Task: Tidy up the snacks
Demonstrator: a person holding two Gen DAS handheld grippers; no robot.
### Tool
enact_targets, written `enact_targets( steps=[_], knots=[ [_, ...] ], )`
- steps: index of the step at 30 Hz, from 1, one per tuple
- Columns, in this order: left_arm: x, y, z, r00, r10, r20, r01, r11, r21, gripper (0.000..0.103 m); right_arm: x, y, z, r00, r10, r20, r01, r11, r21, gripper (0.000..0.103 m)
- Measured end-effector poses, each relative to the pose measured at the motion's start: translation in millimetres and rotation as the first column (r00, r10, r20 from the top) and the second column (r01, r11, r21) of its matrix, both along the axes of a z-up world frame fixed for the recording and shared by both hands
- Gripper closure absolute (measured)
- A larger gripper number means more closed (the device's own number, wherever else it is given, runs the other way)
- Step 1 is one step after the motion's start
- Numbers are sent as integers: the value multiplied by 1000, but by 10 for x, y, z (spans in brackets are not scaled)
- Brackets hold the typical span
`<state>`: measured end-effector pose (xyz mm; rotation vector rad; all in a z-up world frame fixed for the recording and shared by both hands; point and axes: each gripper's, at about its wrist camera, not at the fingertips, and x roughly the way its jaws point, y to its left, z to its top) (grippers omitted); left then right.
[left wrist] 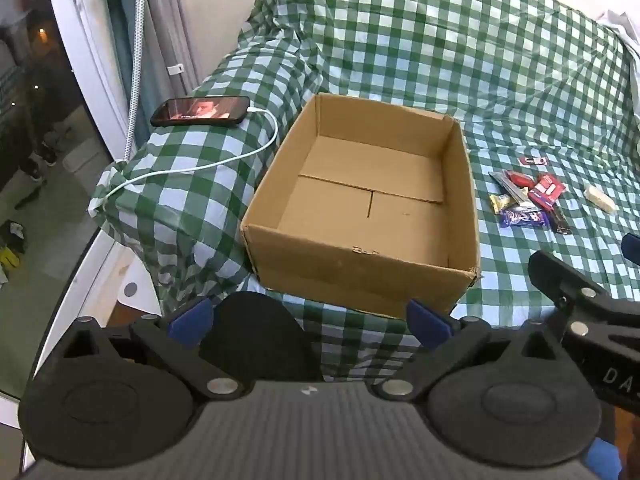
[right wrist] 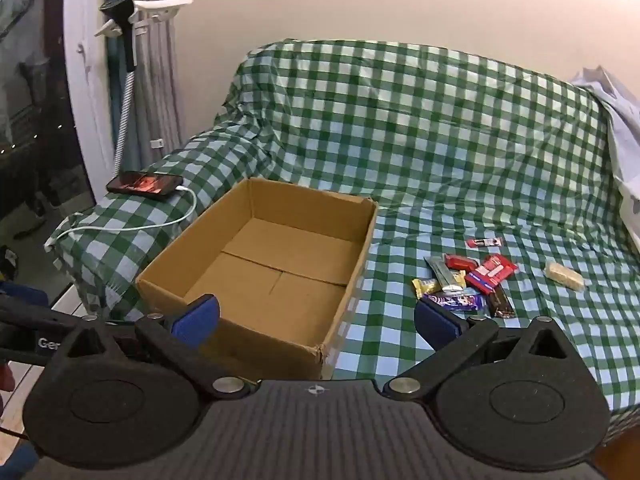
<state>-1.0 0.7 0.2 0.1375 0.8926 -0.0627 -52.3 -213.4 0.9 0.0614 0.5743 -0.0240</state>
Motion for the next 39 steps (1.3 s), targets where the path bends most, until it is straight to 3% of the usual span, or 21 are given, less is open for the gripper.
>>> enact_targets(
  steps=[15, 17, 24, 39],
  knots=[
    [19, -64, -137, 999, -6, -42, 6, 1000, 9, 0, 61, 91, -46, 1000, 1, -6, -1, 1000, 19, 0],
    [10, -71, -154, 999, -8, 42, 7, 1000, 8, 0, 73, 84, -47, 1000, -2, -14, 2, 1000, 22, 0],
    [41, -75, -186, 996, -8, 91, 6, 999, 31, 0, 72, 68, -74, 1000, 0, -22, 0, 1000, 20, 0],
    [29, -61, -212, 1000, -13, 23, 12, 1000, 14, 0, 104, 67, -76, 999, -7, -45, 8, 1000, 25, 0]
  ],
)
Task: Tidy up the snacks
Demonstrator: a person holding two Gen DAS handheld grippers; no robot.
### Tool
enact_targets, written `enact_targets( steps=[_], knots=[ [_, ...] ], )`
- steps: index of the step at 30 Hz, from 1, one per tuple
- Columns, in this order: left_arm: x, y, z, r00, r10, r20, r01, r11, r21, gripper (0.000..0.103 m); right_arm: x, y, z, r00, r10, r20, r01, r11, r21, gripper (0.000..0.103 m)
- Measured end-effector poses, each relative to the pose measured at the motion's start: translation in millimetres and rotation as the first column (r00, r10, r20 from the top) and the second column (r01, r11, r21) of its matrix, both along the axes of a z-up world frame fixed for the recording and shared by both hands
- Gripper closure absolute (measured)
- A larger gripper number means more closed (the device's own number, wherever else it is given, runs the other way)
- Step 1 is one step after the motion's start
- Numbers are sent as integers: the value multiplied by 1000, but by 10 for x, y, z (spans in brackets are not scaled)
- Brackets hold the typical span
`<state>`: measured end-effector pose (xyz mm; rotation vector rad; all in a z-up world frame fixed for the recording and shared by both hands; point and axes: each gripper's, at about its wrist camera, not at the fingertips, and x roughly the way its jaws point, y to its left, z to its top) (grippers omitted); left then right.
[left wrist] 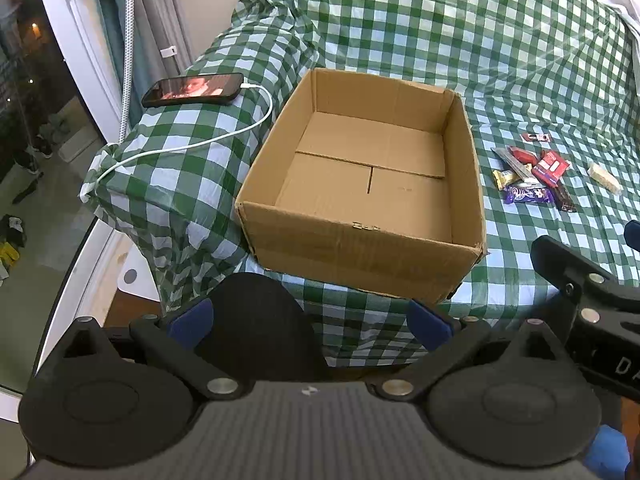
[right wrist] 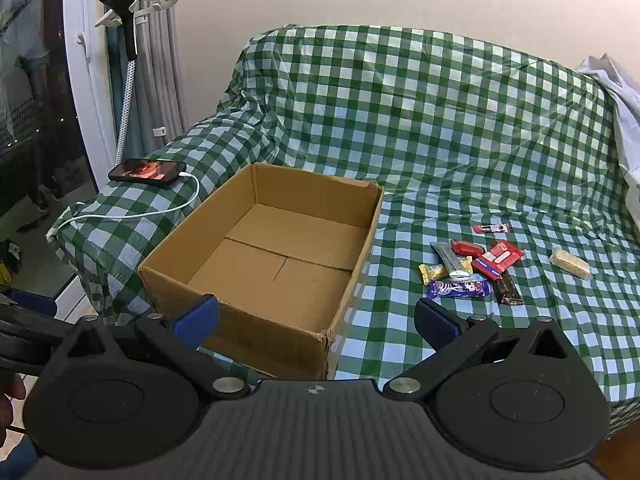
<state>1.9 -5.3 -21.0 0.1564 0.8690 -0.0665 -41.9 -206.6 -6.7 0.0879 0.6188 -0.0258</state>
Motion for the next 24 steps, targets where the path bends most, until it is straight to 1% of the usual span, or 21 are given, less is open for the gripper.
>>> enact_targets(
  steps=[7, 12, 17, 21, 24],
  knots=[
    [27, -64, -2, 1000, -3, -21, 3, 999, 34, 0, 19, 7, 14, 1000, -5, -7, 5, 1000, 5, 0],
    [49, -120, -12, 1000, -16, -23, 17, 999, 42, 0, 59, -25, -15, 1000, -21, -15, 21, 999, 32, 0],
    [90, -188, -29, 999, -22, -32, 23, 998, 62, 0, 87, -102, -94, 999, -25, -22, 27, 998, 59, 0],
    [138, -276, -48, 999, -29, -43, 34, 994, 101, 0, 113, -194, -156, 999, -32, -27, 34, 996, 81, 0],
    [189, -343, -53, 997, -42, -57, 48, 993, 107, 0, 138, -322, -204, 998, -60, -25, 62, 992, 111, 0]
  ],
)
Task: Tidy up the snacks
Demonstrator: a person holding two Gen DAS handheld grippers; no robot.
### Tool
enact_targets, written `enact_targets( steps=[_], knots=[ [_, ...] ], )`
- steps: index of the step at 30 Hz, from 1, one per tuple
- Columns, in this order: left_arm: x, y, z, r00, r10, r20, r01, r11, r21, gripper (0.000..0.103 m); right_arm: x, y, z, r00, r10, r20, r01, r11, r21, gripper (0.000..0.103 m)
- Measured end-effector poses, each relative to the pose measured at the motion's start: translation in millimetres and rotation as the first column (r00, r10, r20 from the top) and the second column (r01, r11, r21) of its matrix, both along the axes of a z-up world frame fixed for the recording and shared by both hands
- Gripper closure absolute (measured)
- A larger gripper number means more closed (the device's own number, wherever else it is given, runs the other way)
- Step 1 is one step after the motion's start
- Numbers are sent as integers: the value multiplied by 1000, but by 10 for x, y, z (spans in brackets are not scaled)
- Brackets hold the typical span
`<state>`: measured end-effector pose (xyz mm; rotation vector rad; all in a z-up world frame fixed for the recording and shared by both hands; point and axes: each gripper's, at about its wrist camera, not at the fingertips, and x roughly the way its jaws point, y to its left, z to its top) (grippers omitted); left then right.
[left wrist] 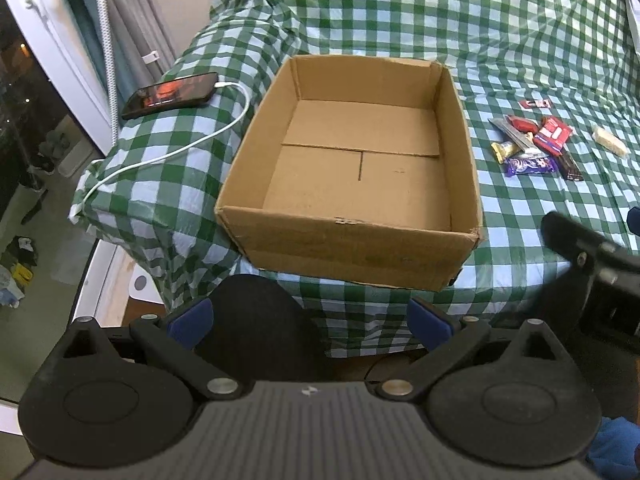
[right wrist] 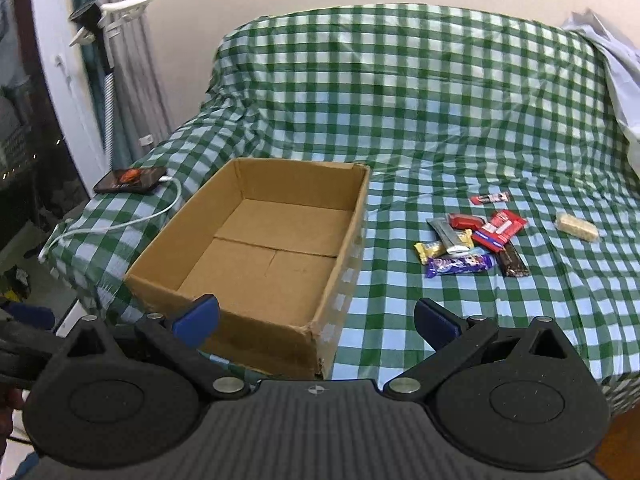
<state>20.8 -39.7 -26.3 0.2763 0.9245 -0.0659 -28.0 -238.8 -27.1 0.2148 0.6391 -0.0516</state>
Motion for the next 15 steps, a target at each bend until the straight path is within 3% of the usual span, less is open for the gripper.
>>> enact_targets(
  steps=[9, 15],
  knots=[
    [250, -519, 5, 997, -82, -10, 82, 996, 21, 0, -18, -714, -243, 980, -196, -14, 197, 975, 104, 0],
    [488, -1062, -66, 980, -177, -91, 174, 984, -39, 0, -84, -1248, -449, 955, -295, -19, 295, 953, 70, 0]
  ],
)
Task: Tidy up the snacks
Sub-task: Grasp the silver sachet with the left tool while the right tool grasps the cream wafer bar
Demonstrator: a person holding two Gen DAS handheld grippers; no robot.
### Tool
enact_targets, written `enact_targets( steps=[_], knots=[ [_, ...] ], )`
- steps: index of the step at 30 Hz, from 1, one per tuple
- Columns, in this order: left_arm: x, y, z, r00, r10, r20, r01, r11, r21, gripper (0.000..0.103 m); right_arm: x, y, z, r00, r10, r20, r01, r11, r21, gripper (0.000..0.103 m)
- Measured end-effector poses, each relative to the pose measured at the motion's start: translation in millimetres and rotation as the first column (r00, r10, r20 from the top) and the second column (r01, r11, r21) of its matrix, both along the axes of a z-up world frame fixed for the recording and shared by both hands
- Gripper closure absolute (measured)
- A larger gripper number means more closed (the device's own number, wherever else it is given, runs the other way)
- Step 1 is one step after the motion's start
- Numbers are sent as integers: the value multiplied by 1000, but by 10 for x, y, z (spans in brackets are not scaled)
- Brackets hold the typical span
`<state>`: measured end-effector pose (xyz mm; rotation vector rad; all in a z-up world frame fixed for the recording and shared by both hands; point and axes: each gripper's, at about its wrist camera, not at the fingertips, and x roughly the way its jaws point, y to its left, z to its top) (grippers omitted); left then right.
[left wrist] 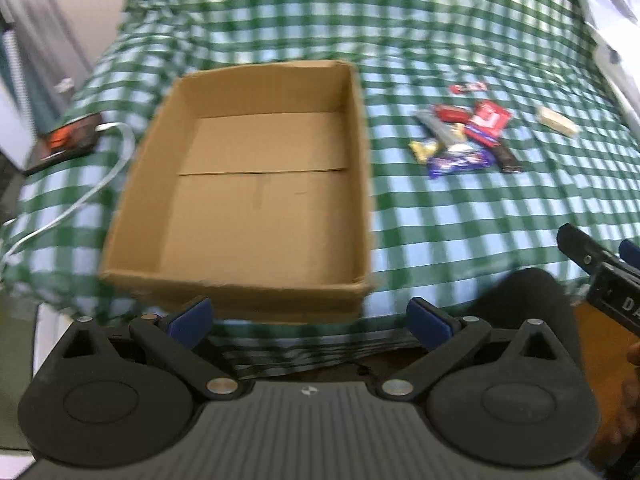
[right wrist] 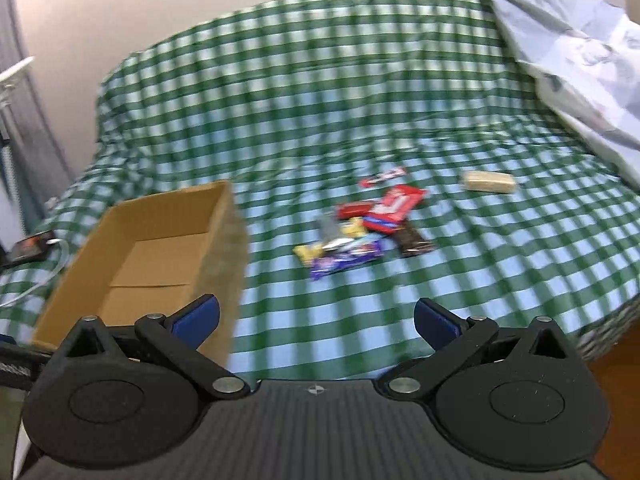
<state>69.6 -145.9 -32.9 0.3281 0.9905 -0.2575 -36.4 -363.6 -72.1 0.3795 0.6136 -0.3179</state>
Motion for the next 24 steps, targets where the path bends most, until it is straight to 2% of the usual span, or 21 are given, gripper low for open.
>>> enact_targets(
  steps=[6, 10, 13, 17, 19, 21, 24],
  knots=[
    [456, -678, -138, 991, -58, -117, 52, 997, -52, 0, 106, -692, -182, 994, -101, -33, 101, 995, 4, 0],
    [961, -1198, -345, 973, -55, -224, 42, 997, -62, 0, 361, -1292, -294, 986, -162, -32, 159, 984, -79, 0],
    [1394, -1642, -576, 962, -45, -270, 30, 998, -60, 0, 689, -1870, -406, 984, -177, -17, 172, 971, -164, 0],
    [1903, -2141, -924, 958, -28, -285, 20, 999, -29, 0, 1301, -2733, -728, 990, -134, -54, 113, 950, -290, 0],
    [2105, -2317, -1096, 951, -36, -308, 30, 999, -25, 0, 1618, -3123, -960, 986, -122, -110, 80, 940, -331, 0],
    [2296, -2463, -1285, 947, -33, -320, 31, 999, -10, 0, 1926, -3458, -1197, 978, -100, -183, 34, 943, -330, 0],
    [2545, -2631, -1563, 935, -15, -353, 22, 1000, 15, 0, 2304, -3787, -1511, 968, -54, -246, -32, 942, -333, 0]
  ],
)
